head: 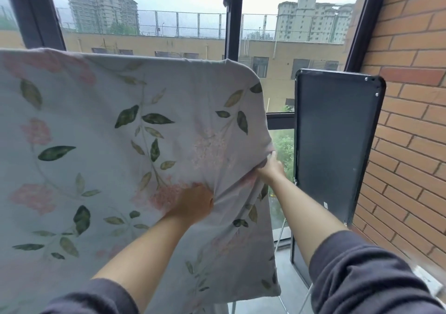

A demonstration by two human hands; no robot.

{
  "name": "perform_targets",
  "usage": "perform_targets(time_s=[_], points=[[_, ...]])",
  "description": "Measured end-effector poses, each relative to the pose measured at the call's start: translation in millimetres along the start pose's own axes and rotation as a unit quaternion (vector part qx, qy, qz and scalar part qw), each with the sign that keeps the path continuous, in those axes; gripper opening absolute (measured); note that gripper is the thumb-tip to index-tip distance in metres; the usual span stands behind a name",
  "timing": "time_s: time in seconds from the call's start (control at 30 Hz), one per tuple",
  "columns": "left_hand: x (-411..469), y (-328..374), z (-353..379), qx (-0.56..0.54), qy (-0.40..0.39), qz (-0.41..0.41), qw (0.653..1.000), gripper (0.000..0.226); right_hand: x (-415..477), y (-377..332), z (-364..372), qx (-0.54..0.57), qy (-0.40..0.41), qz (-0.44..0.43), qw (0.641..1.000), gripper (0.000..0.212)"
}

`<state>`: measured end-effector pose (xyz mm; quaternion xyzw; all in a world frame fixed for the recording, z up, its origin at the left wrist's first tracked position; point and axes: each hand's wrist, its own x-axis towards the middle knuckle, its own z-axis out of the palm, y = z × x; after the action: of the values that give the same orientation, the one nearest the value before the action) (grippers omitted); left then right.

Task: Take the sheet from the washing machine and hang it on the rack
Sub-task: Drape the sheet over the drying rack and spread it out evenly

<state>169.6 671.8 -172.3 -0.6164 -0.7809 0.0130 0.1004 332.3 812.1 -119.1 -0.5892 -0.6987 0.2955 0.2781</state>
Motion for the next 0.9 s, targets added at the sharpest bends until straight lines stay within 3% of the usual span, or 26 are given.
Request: perform_targets(time_s=[0.03, 0.13, 0.3, 0.4, 0.5, 0.63, 0.77, 0.9], points=[[1.3, 1.1, 1.3, -0.008, 0.004, -0.001, 1.0, 0.037, 1.2, 3.3, 4.3, 0.006, -0.021, 0.017, 1.0, 0.064], [5.8, 1.5, 7.1, -0.016, 0.005, -0.013, 1.0, 0.04, 8.4, 14.0, 17.7, -0.009, 0.033, 0.02, 0.999, 0.023], [6.9, -2.5, 4.3, 0.004, 0.008, -0.029, 1.0, 0.036, -3.6, 35.3, 6.1, -0.1, 0.048, -0.016, 0.994, 0.01], [-0.7, -9.1, 11.9, -0.027, -0.006, -0.048, 0.998, 0.033, -38.5, 77.2, 9.1, -0.233, -0.042, 0.007, 0.972, 0.025], [-8.2, -15.2, 21.0, -0.057, -0.045, -0.076, 0.994, 0.03, -64.8, 97.0, 27.4, -0.269, -0.116, -0.013, 0.956, 0.019], [-5.9, -10.4, 1.1, -0.097, -0.016, -0.06, 0.993, 0.027, -77.5, 87.0, 48.4, -0.27, -0.137, -0.041, 0.952, 0.012], [-7.7, -1.8, -21.3, -0.095, -0.018, -0.024, 0.995, 0.022, -71.1, 79.8, 43.2, -0.307, -0.179, -0.005, 0.935, 0.031], [-3.4, -3.2, -69.5, -0.109, 0.069, -0.029, 0.991, 0.02, -43.4, 55.4, 5.5, -0.233, -0.128, -0.021, 0.964, 0.044]])
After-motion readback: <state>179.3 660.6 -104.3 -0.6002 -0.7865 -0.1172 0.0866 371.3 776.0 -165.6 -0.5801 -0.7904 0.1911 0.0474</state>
